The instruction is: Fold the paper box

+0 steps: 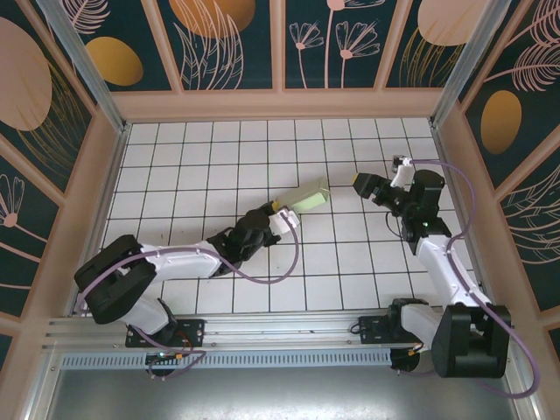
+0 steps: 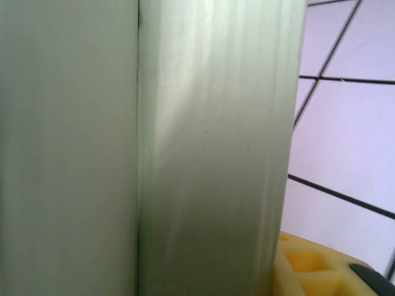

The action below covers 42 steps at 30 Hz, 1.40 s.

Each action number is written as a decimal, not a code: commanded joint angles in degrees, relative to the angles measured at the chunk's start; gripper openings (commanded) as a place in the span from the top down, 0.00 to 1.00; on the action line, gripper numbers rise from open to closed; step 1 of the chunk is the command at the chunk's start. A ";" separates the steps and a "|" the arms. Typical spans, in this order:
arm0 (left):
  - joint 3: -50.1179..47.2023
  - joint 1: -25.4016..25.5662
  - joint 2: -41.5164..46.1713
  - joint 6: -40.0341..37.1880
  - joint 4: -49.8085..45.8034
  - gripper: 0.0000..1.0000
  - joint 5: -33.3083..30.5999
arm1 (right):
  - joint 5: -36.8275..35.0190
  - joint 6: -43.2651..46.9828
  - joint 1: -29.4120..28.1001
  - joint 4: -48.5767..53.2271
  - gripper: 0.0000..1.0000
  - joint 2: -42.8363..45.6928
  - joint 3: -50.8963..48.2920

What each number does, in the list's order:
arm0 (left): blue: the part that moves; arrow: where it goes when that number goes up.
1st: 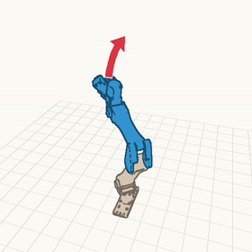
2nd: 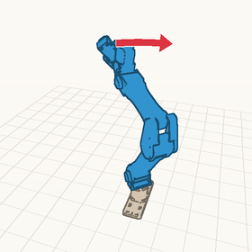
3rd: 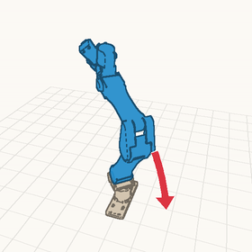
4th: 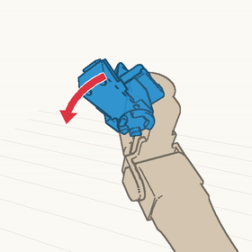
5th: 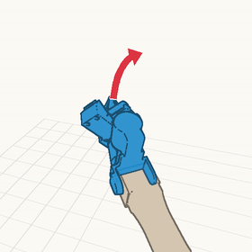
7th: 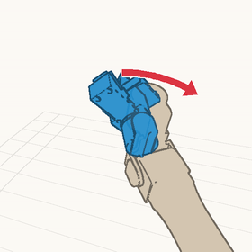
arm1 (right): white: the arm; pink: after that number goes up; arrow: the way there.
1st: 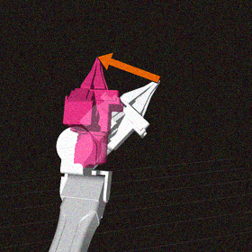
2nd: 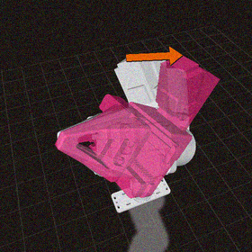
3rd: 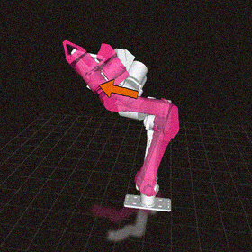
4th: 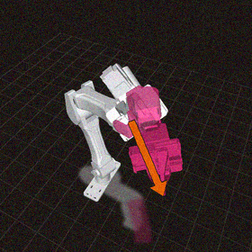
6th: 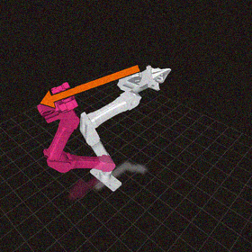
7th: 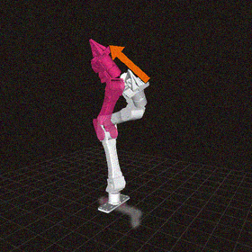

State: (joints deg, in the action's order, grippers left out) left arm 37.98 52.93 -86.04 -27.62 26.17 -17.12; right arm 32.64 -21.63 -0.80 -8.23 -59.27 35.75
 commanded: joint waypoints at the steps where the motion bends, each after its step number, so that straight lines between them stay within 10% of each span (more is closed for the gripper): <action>1: 3.07 -1.11 3.12 5.10 -14.17 0.63 6.89 | -10.19 7.48 -1.79 3.41 0.26 2.85 2.17; 21: 12.49 -7.46 12.48 3.11 -52.61 0.63 15.25 | -7.12 40.73 -19.65 26.64 0.33 1.98 15.15; 42: 17.41 -11.29 1.34 -4.89 -59.92 0.62 24.96 | -3.42 54.25 -29.08 39.12 0.63 -16.19 24.12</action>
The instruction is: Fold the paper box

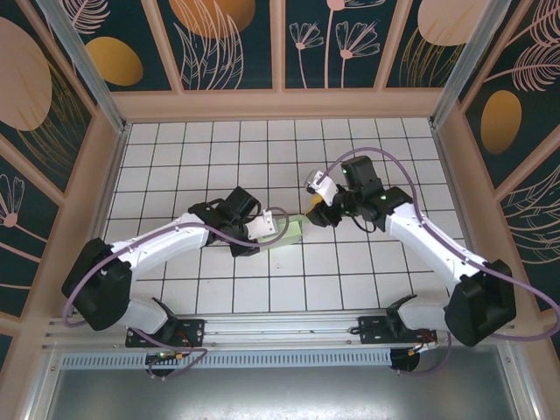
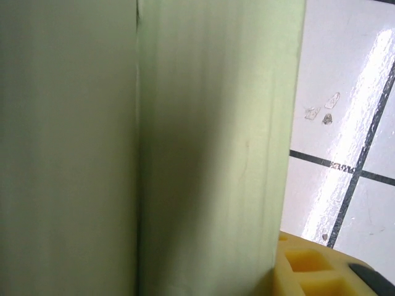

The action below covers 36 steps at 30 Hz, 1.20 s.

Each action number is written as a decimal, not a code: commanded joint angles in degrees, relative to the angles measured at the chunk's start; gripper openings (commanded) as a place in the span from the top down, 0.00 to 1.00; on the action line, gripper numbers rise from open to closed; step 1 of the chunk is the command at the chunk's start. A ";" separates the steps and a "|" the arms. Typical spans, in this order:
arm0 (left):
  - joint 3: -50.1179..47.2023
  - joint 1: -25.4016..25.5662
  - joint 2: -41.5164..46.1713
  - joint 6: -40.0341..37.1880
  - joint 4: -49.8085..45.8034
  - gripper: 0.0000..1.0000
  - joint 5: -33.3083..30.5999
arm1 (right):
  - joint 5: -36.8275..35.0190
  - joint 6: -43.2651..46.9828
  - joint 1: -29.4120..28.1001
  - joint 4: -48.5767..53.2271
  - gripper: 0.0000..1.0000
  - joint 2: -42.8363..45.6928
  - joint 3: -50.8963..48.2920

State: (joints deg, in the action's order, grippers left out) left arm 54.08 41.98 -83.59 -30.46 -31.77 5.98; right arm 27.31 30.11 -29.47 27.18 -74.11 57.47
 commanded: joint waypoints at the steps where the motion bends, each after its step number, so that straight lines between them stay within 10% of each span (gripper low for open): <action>1: 1.29 -0.38 -1.23 -2.31 -1.85 0.61 2.02 | 2.11 2.61 -0.41 3.87 0.63 -1.87 2.66; 36: 3.13 -0.64 -4.61 -1.11 0.05 0.58 3.49 | -2.03 -1.28 -2.69 4.85 1.00 -7.44 4.05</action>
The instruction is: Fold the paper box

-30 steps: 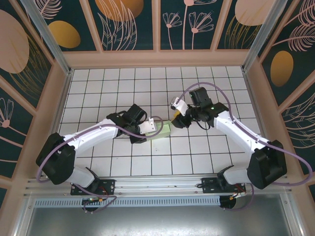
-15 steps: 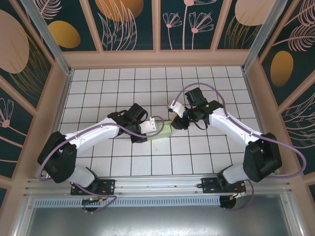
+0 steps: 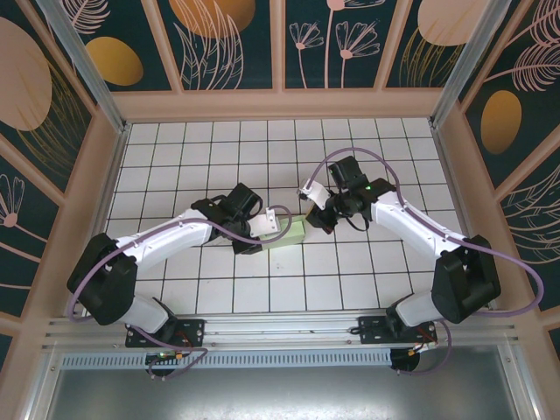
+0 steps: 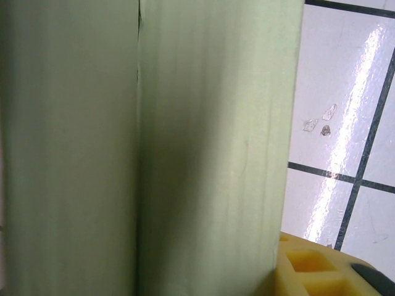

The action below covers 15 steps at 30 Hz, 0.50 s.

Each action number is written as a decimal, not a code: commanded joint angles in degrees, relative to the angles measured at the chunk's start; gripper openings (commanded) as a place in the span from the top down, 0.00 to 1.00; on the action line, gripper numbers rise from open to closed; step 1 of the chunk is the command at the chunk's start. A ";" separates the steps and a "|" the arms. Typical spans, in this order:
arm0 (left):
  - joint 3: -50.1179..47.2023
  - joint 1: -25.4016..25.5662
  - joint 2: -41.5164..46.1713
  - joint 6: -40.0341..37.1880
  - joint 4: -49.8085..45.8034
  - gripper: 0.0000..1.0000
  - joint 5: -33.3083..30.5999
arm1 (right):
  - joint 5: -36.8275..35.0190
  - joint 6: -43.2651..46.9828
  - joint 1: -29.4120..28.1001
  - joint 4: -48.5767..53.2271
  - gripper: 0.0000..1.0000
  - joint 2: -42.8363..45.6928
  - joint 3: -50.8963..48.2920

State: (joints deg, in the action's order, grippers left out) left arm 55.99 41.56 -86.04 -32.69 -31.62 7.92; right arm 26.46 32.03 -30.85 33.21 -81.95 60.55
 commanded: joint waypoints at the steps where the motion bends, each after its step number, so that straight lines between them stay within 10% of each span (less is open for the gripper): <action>1: 1.61 -0.13 -2.41 1.58 -0.03 0.58 1.66 | -2.00 -5.46 -1.45 -2.38 1.00 0.33 0.97; 15: 3.94 -0.17 -4.80 5.65 2.09 0.57 0.45 | -13.35 -37.20 -5.99 -20.89 1.00 5.35 -8.97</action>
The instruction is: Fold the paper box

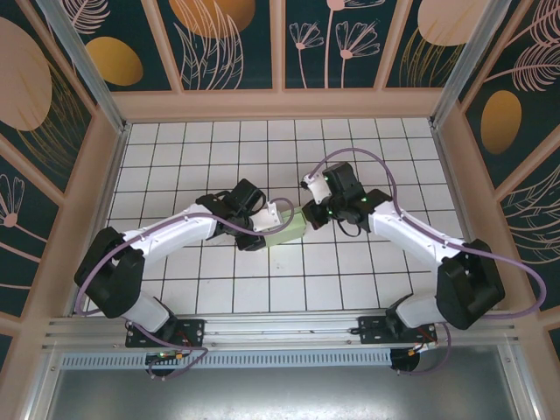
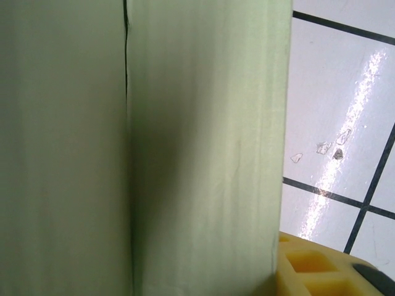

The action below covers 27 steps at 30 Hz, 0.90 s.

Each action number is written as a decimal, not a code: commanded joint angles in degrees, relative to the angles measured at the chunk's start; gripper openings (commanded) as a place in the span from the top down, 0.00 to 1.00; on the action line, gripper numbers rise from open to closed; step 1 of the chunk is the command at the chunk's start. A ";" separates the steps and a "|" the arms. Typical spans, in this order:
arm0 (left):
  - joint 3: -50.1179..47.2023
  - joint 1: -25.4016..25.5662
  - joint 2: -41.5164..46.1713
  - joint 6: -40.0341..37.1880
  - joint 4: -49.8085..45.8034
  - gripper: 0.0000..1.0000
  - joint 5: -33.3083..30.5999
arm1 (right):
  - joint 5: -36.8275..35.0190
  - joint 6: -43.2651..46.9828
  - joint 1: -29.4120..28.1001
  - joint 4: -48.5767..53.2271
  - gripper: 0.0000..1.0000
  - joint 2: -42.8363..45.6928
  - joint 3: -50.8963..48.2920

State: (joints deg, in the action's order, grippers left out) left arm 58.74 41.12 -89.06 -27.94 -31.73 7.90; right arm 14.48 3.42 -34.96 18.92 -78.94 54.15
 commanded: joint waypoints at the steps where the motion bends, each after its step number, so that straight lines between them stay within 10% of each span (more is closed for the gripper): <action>1: 1.37 0.25 -1.95 1.09 2.11 0.57 0.38 | -2.01 -10.14 -2.17 -8.24 1.00 3.14 -3.96; 27: 2.68 0.27 -2.57 4.07 2.32 0.42 1.30 | -7.46 -13.89 -3.71 -19.54 1.00 10.54 -16.88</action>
State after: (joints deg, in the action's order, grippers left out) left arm 60.66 41.19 -91.22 -25.28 -30.83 7.88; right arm 8.36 -10.87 -37.82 0.36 -69.67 38.46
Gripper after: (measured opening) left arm 0.571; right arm 0.052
